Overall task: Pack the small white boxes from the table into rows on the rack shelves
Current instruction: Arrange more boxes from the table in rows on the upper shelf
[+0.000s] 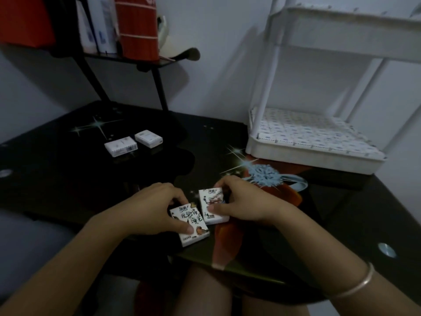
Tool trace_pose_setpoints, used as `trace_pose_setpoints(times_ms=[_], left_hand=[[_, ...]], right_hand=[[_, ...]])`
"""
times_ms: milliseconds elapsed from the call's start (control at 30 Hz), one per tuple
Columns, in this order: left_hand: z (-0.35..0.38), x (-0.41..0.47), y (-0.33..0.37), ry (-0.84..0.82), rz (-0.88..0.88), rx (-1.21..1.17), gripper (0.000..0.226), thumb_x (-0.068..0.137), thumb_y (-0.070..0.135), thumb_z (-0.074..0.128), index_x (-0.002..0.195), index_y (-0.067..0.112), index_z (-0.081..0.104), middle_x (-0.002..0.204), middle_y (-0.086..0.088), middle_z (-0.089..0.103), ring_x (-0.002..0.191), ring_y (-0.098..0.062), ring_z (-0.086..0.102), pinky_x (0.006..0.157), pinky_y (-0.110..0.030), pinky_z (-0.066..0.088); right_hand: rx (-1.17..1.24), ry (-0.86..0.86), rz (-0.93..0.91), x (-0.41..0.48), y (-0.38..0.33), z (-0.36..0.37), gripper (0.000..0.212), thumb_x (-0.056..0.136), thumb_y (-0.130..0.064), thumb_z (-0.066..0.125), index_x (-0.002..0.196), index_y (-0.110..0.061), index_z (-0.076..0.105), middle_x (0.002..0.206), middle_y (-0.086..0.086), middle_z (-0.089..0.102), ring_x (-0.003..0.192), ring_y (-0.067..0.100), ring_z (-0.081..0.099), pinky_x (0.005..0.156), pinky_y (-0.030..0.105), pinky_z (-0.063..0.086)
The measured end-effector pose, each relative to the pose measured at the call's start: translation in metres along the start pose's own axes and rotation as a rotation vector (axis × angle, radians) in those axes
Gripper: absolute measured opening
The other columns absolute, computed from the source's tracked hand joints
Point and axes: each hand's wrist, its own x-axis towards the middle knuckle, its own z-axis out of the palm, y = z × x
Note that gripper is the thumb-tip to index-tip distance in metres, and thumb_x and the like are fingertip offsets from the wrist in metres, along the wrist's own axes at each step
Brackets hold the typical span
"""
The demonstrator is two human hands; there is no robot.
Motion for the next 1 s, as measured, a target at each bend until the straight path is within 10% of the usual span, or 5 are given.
trace_pose_setpoints(times_ms=[167,700,1000], left_hand=[[-0.001,0.011,0.005,0.077,0.030,-0.224,0.050,0.071,0.037,0.082,0.107,0.041,0.048,0.098,0.018,0.065,0.081,0.013,0.061,0.065,-0.014,0.053],[-0.069,0.123,0.176,0.088,0.445,-0.529,0.032,0.084,0.001,0.062,0.098,0.029,0.063,0.093,-0.002,0.070,0.084,-0.018,0.071,0.078,-0.046,0.059],[-0.203,0.197,0.326,0.315,0.714,-0.411,0.020,0.084,0.009,0.065,0.098,0.023,0.060,0.074,0.005,0.074,0.059,-0.003,0.068,0.050,-0.016,0.049]], right_hand=[[0.356,0.073,0.039,-0.008,0.014,-0.008,0.039,0.081,-0.021,0.075,0.106,-0.029,0.046,0.102,-0.001,0.068,0.090,0.008,0.069,0.083,0.036,0.058],[0.510,0.594,0.124,-0.105,0.103,-0.159,0.019,0.095,-0.019,0.057,0.096,-0.035,0.066,0.079,-0.004,0.072,0.073,0.009,0.070,0.064,0.020,0.051],[0.309,0.933,-0.024,-0.135,0.092,-0.321,0.029,0.095,-0.010,0.043,0.086,-0.028,0.064,0.067,-0.005,0.065,0.053,0.004,0.060,0.044,0.018,0.046]])
